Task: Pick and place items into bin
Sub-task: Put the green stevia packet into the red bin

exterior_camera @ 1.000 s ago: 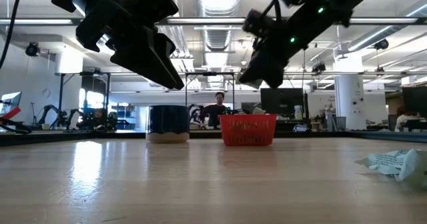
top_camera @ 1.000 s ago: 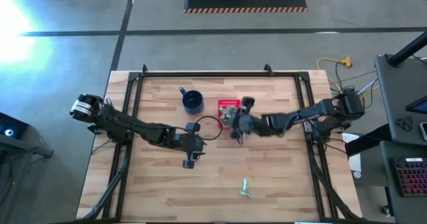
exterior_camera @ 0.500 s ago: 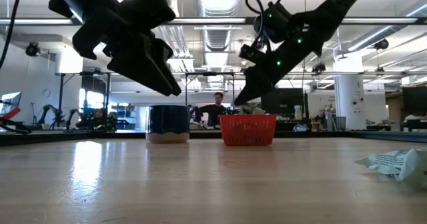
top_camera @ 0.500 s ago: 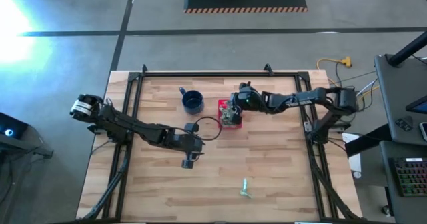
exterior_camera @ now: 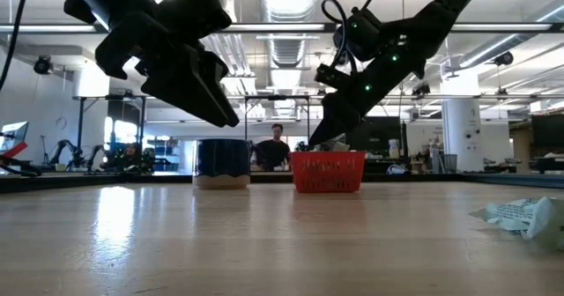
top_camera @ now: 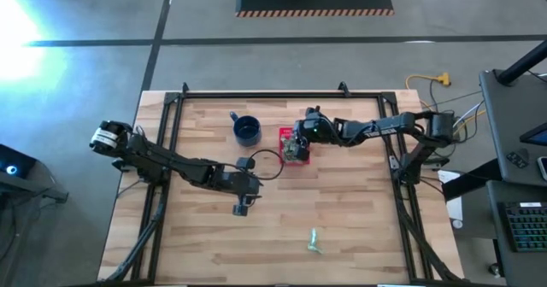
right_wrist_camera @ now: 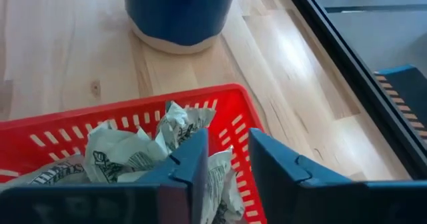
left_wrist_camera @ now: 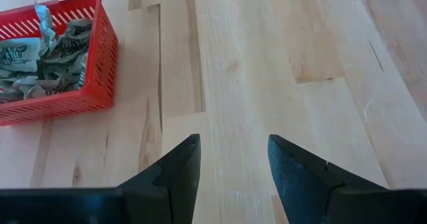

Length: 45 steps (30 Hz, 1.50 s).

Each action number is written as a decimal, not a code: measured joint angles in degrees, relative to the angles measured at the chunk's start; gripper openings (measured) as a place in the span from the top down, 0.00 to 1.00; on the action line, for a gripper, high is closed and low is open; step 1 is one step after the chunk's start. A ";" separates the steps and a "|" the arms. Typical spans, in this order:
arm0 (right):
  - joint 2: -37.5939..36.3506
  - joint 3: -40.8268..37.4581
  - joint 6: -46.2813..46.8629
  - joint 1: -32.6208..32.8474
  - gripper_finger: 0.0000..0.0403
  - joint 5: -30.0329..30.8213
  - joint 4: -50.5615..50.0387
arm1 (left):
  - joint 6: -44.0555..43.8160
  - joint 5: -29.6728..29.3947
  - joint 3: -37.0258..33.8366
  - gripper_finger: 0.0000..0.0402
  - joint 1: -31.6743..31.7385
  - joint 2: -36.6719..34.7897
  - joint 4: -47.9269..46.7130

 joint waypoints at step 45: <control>-3.37 -0.37 24.19 45.35 0.68 -8.32 -15.92 | 0.12 0.00 -0.35 0.60 0.02 0.00 1.69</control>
